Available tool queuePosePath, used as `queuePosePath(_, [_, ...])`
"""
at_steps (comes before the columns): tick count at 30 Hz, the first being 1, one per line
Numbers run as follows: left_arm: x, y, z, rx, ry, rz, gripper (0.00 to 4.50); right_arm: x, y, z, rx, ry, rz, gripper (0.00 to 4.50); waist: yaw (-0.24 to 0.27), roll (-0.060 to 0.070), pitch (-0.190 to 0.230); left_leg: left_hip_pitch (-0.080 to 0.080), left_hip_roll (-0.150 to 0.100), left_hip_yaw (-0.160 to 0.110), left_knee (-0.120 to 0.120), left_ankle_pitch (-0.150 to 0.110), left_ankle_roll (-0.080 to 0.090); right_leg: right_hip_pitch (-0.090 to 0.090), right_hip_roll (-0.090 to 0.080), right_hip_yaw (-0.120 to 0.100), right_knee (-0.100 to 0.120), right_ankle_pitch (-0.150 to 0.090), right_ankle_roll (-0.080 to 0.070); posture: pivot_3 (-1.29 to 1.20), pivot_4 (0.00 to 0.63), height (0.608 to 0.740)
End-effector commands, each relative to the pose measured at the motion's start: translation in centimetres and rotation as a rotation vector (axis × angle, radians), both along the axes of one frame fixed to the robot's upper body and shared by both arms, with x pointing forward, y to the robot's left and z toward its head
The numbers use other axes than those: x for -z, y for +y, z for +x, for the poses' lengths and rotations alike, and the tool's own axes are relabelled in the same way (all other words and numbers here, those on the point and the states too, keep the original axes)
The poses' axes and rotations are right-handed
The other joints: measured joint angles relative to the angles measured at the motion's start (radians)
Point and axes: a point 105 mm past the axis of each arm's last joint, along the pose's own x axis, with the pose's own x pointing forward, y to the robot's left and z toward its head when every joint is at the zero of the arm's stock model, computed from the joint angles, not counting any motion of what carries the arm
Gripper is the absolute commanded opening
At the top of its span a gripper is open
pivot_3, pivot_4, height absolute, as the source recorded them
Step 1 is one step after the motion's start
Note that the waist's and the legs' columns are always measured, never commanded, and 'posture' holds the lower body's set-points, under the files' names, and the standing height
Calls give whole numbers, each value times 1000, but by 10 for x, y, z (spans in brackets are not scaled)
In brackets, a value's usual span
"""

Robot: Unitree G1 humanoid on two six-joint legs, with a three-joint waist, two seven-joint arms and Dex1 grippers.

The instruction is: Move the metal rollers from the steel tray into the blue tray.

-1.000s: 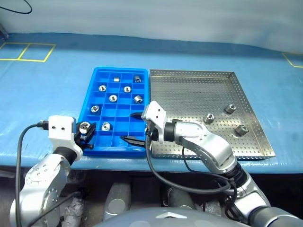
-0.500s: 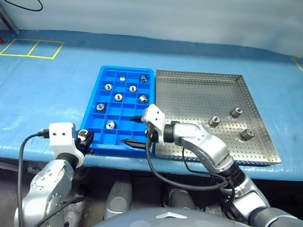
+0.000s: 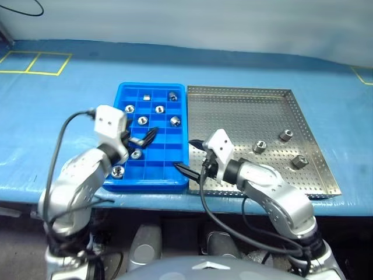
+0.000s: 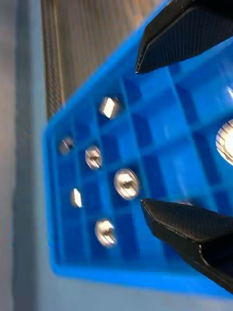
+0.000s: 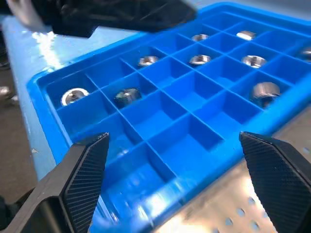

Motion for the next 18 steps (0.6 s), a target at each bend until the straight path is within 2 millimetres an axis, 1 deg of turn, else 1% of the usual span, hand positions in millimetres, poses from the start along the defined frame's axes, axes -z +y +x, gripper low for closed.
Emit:
queuePosePath(1, [4, -44, 24, 174, 38, 42, 4478, -8, -20, -5, 116, -41, -11, 4500, -26, 0, 0, 0, 0, 0, 0, 0, 0, 0, 1, 0, 0, 0, 0, -125, 150, 740])
queuePosePath(4, [7, -78, 37, 298, 38, 84, 4478, -8, -32, -11, 199, -42, -5, 4500, -79, 0, 0, -1, 0, -1, -1, 0, 1, -1, 2, 1, 1, 1, 2, -211, 150, 740])
queuePosePath(5, [8, -88, 40, 329, 34, 93, 4478, -8, -34, -13, 224, -41, -2, 4500, -96, 0, 0, 0, 1, -1, -1, -1, 1, -2, 3, 2, 1, 3, 6, -252, 150, 740])
queuePosePath(7, [16, -110, 49, 374, 51, 104, 4478, -7, -41, -17, 281, -39, 1, 4500, -126, 1, 0, 0, 1, -1, -3, -1, 1, -2, 3, 3, 1, 3, 6, -289, 150, 740])
queuePosePath(11, [31, -147, 56, 456, 91, 118, 4478, -7, -50, -24, 366, -38, 7, 4500, -184, 1, 0, 0, 1, -1, -4, -1, 1, -3, 3, 4, 0, 2, 7, -352, 150, 740])
queuePosePath(13, [41, -160, 59, 475, 102, 154, 4478, -7, -54, -27, 400, -40, 7, 4500, -216, 1, 0, 0, 0, 0, -4, -1, 1, -3, 4, 4, 1, 2, 7, -374, 150, 740])
queuePosePath(18, [58, -177, 63, 473, 119, 210, 4478, -7, -58, -30, 433, -42, 5, 4500, -292, 1, 0, 0, 0, -1, -4, -1, 1, -3, 4, 5, 1, 2, 8, -396, 150, 740])
